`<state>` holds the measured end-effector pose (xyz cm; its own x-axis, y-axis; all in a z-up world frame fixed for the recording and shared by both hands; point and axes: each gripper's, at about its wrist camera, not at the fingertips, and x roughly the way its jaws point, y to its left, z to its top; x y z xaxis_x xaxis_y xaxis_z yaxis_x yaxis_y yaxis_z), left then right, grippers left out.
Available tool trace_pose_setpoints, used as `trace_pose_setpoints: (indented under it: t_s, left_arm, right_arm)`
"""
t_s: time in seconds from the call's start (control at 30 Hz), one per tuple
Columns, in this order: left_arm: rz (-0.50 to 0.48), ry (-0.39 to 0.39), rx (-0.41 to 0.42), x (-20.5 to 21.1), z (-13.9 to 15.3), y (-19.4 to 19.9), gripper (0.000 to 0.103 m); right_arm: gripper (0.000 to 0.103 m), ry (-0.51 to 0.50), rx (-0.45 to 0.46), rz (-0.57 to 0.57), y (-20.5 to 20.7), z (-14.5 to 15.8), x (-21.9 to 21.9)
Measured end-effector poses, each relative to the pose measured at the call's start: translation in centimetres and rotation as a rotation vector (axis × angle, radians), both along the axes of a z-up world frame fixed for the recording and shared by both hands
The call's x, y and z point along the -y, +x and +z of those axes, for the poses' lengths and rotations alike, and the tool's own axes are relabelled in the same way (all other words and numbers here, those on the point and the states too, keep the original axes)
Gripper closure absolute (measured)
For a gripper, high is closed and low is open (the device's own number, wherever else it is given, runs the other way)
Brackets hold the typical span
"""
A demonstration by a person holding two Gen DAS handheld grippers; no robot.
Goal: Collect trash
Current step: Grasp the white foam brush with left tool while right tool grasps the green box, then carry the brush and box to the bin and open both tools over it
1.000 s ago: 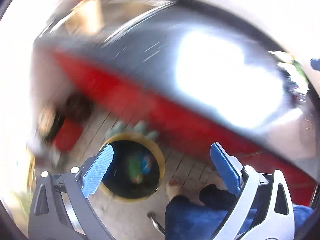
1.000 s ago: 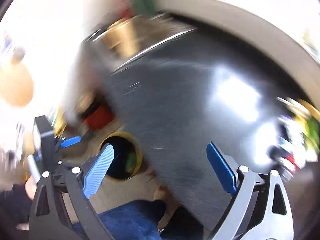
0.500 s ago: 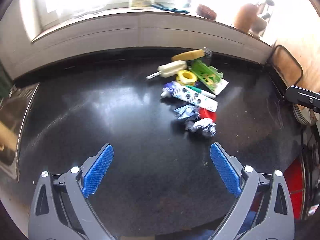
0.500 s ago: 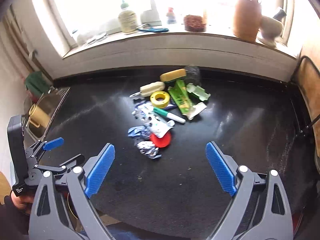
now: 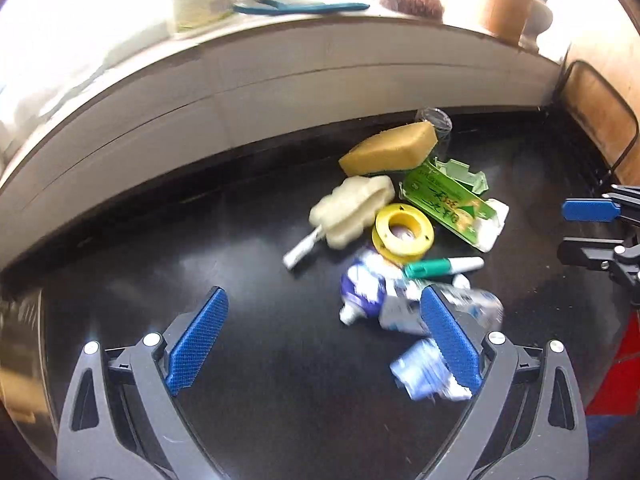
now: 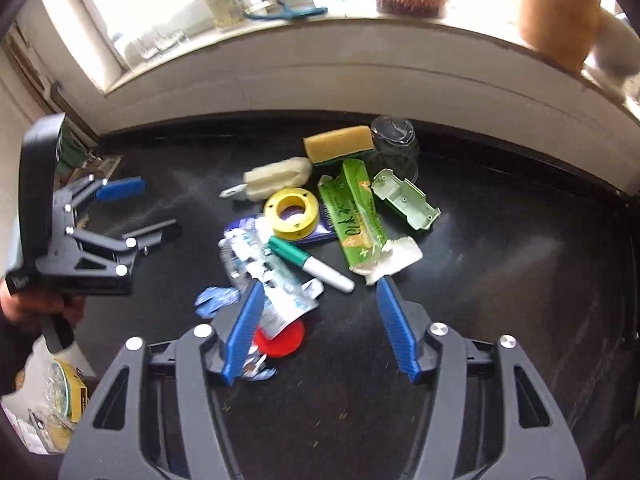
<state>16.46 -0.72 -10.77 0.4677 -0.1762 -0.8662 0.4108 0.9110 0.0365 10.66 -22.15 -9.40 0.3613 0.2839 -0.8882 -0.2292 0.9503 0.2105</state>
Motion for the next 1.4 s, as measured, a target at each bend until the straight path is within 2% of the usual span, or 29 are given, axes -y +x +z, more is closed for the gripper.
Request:
trace_pose_setpoints:
  t_s: [0.1, 0.2, 0.3, 0.37, 0.47, 0.5, 0.57, 0.6, 0.63, 0.67, 0.73, 0.87, 1.07, 1.13, 1.2, 1.27, 1.4]
  left_arm:
    - [-0.091, 0.036, -0.003, 1.3, -2.1, 3.7, 0.010]
    - [-0.203, 0.071, -0.043, 2.6, -4.7, 7.0, 0.019]
    - [-0.293, 0.082, -0.074, 3.2, -6.3, 8.8, 0.028]
    - [-0.367, 0.059, -0.111, 3.5, -7.1, 9.7, 0.030]
    - [-0.447, 0.068, -0.144, 4.0, -8.5, 10.2, 0.036]
    - [-0.460, 0.080, -0.127, 4.2, -8.7, 10.0, 0.040]
    - [-0.482, 0.059, -0.112, 4.5, -8.6, 10.0, 0.054]
    - [-0.472, 0.050, -0.113, 4.6, -8.4, 10.2, 0.066]
    - [-0.453, 0.034, -0.135, 4.7, -8.3, 10.4, 0.073]
    - [-0.437, 0.024, -0.137, 4.6, -8.1, 10.5, 0.076]
    - [-0.406, 0.033, -0.115, 4.3, -7.5, 10.0, 0.079]
    - [-0.322, 0.033, -0.076, 3.1, -5.0, 7.1, 0.079]
    - [-0.085, 0.029, -0.070, 1.2, -1.1, 1.8, 0.079]
    - [-0.001, 0.023, -0.087, 0.5, -0.2, -0.4, 0.079]
    - [0.065, -0.002, -0.095, 0.3, 0.7, -2.7, 0.079]
    - [0.111, -0.034, -0.102, -0.4, 1.4, -5.2, 0.079]
    - [0.149, -0.044, -0.109, -0.3, 1.7, -9.1, 0.079]
  right_arm:
    - [0.051, -0.005, -0.051, 0.003, 3.1, -3.0, 0.1]
    - [0.058, -0.023, -0.094, 0.022, 5.6, -5.5, 0.0]
    - [0.064, -0.033, -0.133, 0.047, 7.2, -7.3, -0.1]
    - [0.068, -0.045, -0.154, 0.071, 8.0, -8.4, -0.3]
    - [0.074, -0.044, -0.178, 0.083, 8.7, -9.5, -0.4]
    - [0.078, -0.038, -0.182, 0.082, 8.8, -9.7, -0.4]
    - [0.086, -0.030, -0.192, 0.078, 9.1, -10.1, -0.2]
    - [0.088, -0.024, -0.199, 0.077, 9.2, -10.2, -0.1]
    - [0.090, -0.017, -0.198, 0.072, 9.2, -10.2, 0.0]
    - [0.094, -0.016, -0.194, 0.068, 9.1, -10.1, 0.1]
    - [0.096, -0.003, -0.197, 0.053, 8.9, -9.7, 0.7]
    - [0.097, 0.003, -0.164, 0.035, 7.0, -7.7, 1.0]
    - [0.097, 0.003, -0.108, 0.013, 3.0, -3.9, 1.6]
    - [0.097, -0.003, -0.115, 0.012, 2.1, -3.1, 1.5]
    - [0.097, 0.046, -0.148, 0.000, 1.3, -2.6, 1.7]
    - [0.097, 0.034, -0.132, -0.007, 0.4, -1.6, 1.4]
    - [0.097, 0.081, -0.101, -0.031, -2.6, 0.2, 1.9]
